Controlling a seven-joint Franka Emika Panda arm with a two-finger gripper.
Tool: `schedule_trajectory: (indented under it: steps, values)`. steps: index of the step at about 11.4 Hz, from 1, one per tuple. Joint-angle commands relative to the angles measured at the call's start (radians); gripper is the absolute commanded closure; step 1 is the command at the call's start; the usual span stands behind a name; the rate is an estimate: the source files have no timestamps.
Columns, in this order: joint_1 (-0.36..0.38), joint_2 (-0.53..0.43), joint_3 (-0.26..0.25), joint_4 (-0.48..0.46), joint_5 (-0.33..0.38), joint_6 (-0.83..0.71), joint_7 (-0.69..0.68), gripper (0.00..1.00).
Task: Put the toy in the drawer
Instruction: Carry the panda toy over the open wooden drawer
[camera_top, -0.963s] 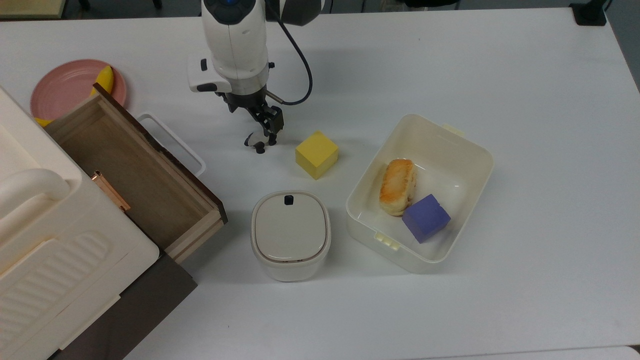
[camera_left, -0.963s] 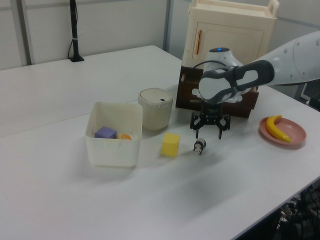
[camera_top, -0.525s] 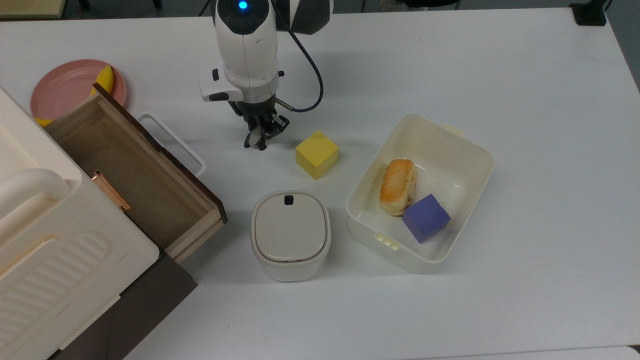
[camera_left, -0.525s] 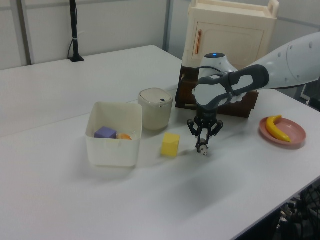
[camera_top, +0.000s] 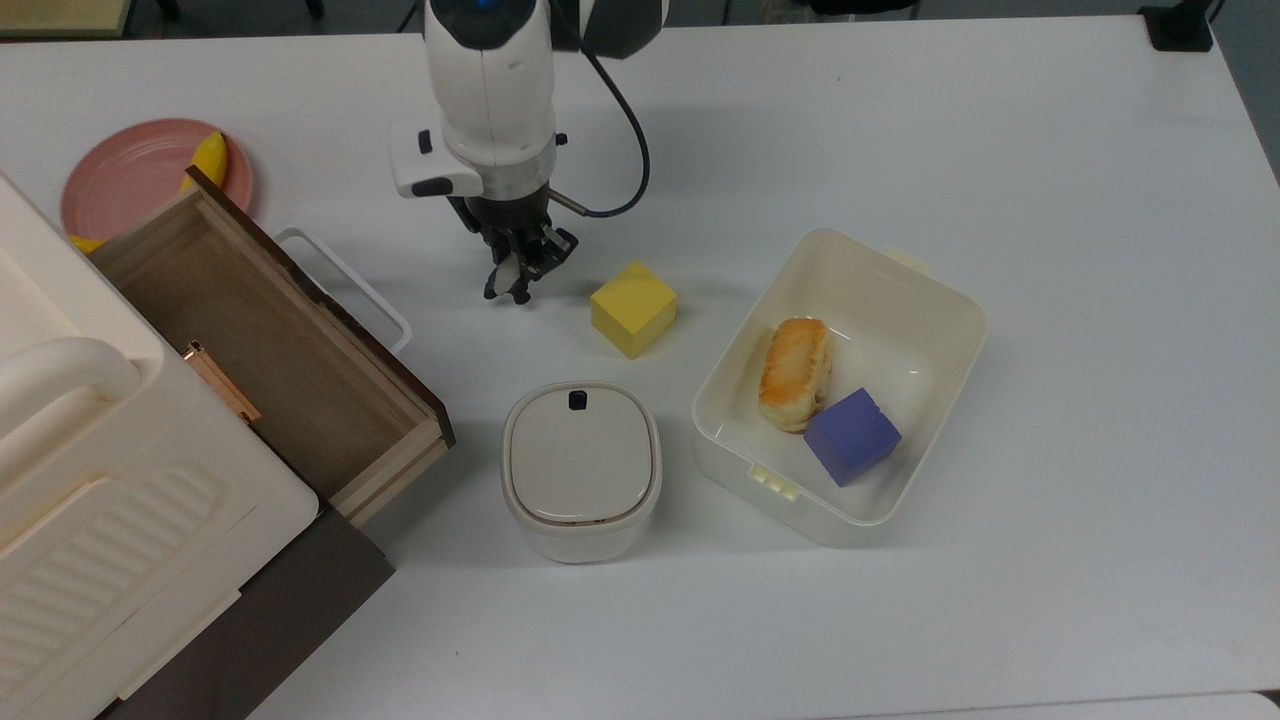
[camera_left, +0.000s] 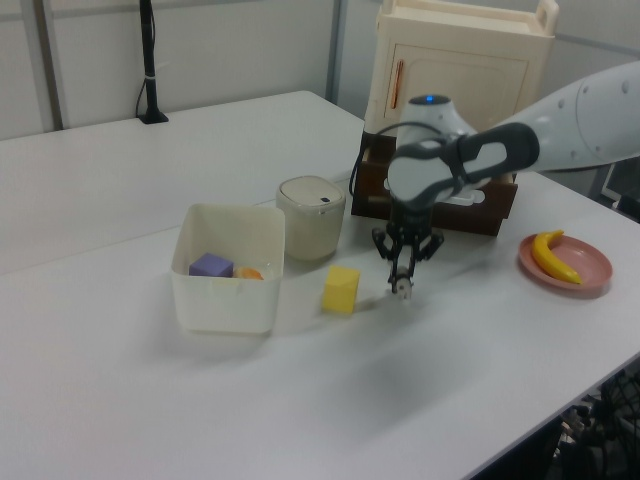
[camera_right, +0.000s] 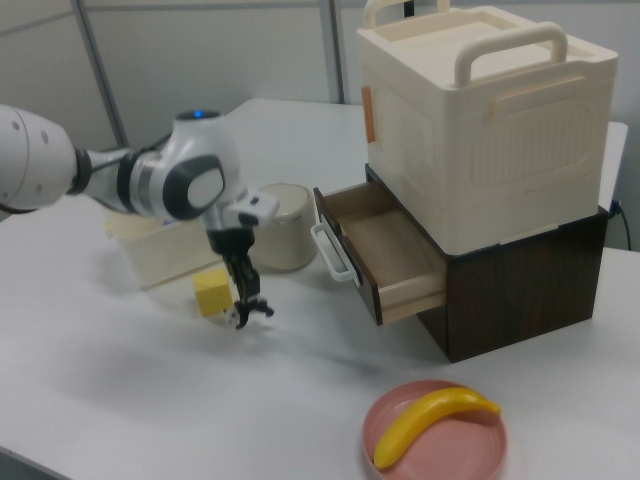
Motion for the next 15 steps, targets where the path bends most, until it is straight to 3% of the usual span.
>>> schedule_trajectory:
  steps: [1,4,8,11,15]
  values:
    - [-0.009,-0.013,-0.046,0.215,0.131,-0.161,-0.126,1.0]
    - [-0.017,-0.007,-0.123,0.363,0.268,-0.205,-0.169,1.0]
    - [-0.039,0.002,-0.206,0.392,0.366,-0.014,-0.163,1.0]
    - [-0.054,0.053,-0.23,0.388,0.376,0.144,-0.136,1.0]
    - [-0.074,0.111,-0.253,0.385,0.342,0.193,-0.154,1.0]
